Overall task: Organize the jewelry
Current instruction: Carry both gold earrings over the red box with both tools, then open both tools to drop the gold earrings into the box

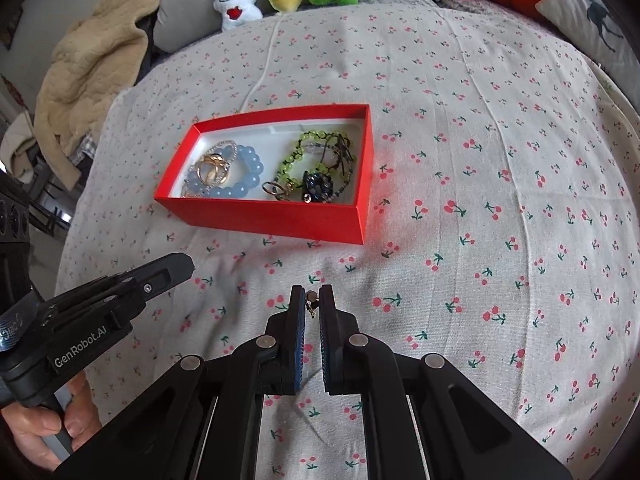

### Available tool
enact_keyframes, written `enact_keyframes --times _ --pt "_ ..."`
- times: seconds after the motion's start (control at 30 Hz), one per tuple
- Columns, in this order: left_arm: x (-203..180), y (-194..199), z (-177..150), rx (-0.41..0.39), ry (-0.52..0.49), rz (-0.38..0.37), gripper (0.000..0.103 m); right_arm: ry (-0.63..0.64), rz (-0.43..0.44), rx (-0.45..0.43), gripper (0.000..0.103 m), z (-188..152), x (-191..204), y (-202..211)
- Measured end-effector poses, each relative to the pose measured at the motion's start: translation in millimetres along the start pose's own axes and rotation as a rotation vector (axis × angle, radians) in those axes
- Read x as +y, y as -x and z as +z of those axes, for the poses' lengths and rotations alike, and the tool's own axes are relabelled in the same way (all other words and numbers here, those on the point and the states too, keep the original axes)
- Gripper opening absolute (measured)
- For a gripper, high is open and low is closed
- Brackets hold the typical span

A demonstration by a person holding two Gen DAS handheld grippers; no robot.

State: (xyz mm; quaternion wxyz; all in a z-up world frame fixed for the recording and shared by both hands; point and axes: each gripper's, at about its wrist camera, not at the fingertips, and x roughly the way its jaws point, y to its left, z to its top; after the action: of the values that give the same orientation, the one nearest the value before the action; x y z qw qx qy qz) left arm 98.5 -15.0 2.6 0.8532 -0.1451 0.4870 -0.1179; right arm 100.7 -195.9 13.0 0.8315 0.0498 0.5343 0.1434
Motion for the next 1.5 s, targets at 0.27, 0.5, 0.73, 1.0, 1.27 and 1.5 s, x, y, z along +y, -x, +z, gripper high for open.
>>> enact_keyframes --times 0.27,0.5,0.73,1.0,1.27,1.5 --pt "-0.1 22.3 15.2 -0.087 -0.011 0.014 0.004 -0.019 0.030 -0.068 0.007 18.3 11.4 3.4" --pt "-0.6 13.2 33.3 -0.088 0.036 -0.042 0.004 -0.040 0.037 -0.131 0.007 36.8 20.3 -0.7" --pt "-3.8 -12.1 45.7 -0.059 0.053 -0.077 0.004 -0.093 0.015 -0.155 0.007 49.9 12.1 -14.0" --pt "-10.8 -33.2 53.1 -0.047 0.039 -0.091 0.004 -0.137 0.016 -0.163 0.007 58.3 -3.3 -25.3" --pt "-15.3 -34.2 54.8 -0.063 0.025 -0.098 0.005 -0.138 0.031 -0.163 0.009 58.8 -8.6 -26.5" --pt "-14.8 -24.7 48.2 -0.060 0.011 -0.061 0.023 -0.144 0.050 -0.170 0.012 55.4 -11.9 -15.0"
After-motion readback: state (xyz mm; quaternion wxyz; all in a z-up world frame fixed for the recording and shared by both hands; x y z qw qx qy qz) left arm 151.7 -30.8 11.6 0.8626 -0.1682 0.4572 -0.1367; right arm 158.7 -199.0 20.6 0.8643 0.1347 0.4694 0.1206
